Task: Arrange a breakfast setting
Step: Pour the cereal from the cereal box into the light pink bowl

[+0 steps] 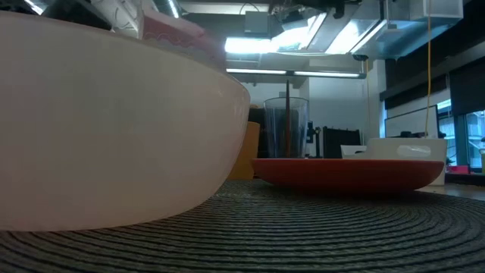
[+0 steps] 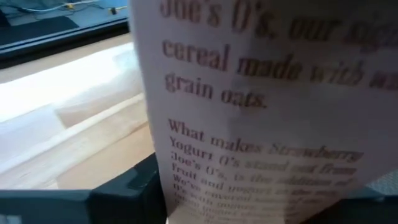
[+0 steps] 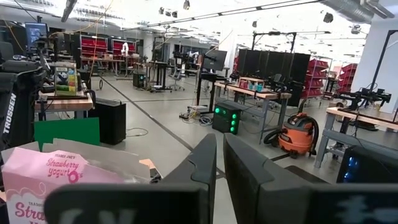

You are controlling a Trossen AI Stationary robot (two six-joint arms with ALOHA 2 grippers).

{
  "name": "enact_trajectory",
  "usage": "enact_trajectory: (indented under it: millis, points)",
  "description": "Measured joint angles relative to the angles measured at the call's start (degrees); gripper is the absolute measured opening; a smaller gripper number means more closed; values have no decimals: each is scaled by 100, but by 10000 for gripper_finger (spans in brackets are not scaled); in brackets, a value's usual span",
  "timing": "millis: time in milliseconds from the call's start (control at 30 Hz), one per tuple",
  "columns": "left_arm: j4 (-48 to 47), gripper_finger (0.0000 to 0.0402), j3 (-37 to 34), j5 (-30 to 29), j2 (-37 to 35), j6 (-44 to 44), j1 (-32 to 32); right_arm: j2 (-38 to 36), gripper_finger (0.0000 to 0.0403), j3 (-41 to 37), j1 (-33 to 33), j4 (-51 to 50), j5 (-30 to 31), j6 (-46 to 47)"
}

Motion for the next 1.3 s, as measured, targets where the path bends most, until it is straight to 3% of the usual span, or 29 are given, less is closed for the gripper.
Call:
enact_trajectory:
  millis: [400,767,1033,1300]
  points:
    - [10,247,0,30,0,-17,0,0,35,0,0,-117,-5,-1]
    - [-7,178,0,16,0,-39,-4,2,35,0,0,-122,-4,-7]
    - [-146,173,-4,29,-102,-39,-4,2,35,0,0,-123,-3,-62]
    - [-747,171,-11,-56,-679,-66,-127,2,35,0,-4,-122,-3,-103]
